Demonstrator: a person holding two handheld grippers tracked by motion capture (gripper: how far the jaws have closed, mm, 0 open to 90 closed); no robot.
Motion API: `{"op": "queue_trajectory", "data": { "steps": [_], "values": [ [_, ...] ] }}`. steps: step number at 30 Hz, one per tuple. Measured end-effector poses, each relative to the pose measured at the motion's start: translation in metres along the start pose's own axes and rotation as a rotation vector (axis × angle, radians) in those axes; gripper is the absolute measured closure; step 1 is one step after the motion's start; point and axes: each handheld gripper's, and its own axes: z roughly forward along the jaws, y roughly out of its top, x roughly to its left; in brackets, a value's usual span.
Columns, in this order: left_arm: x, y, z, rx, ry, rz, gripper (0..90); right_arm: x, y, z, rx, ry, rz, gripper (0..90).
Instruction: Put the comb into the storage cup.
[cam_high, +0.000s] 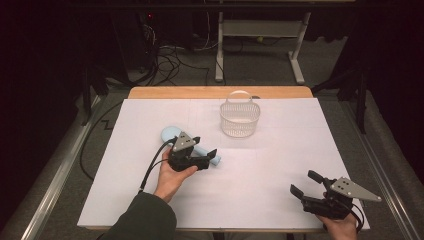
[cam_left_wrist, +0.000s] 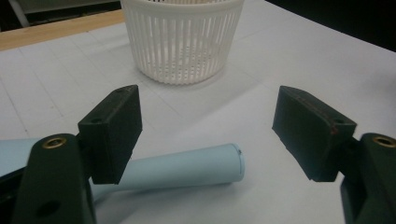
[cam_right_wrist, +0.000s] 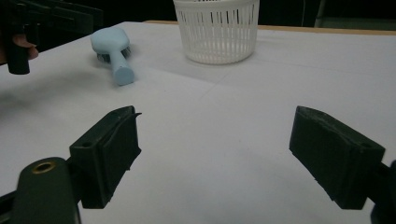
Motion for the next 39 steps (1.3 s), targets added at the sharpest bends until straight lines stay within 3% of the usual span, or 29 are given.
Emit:
{"op": "queue_trajectory", "data": {
  "steps": [11,19,22,27,30,32,37,39],
  "values": [
    [-0.004,0.016,0.013,0.035,0.003,0.014,28.4,0.000,0.000,0.000,-0.003,0.002,0.003,16.4],
    [-0.002,0.018,0.017,0.082,0.001,0.003,38.6,0.000,0.000,-0.001,-0.006,-0.001,0.005,16.4],
    [0.000,0.019,0.018,0.133,-0.024,-0.034,47.5,0.000,0.000,-0.001,-0.004,0.001,0.004,16.4],
    [0.002,0.026,0.019,0.185,-0.027,-0.030,62.9,-0.001,0.000,-0.001,-0.010,-0.002,0.009,16.4],
    [0.002,0.028,0.021,0.200,-0.017,-0.031,67.0,-0.001,0.000,-0.001,-0.011,-0.002,0.010,16.4],
    [0.007,0.030,0.024,0.239,-0.014,-0.057,71.7,-0.001,0.000,-0.001,-0.011,-0.001,0.010,16.4],
    [0.008,0.036,0.027,0.321,-0.013,-0.043,80.8,-0.001,0.000,-0.001,-0.011,0.001,0.009,16.4],
    [0.009,0.040,0.028,0.340,-0.022,-0.061,85.4,-0.001,0.000,-0.001,-0.011,0.001,0.009,16.5]
  ]
}}
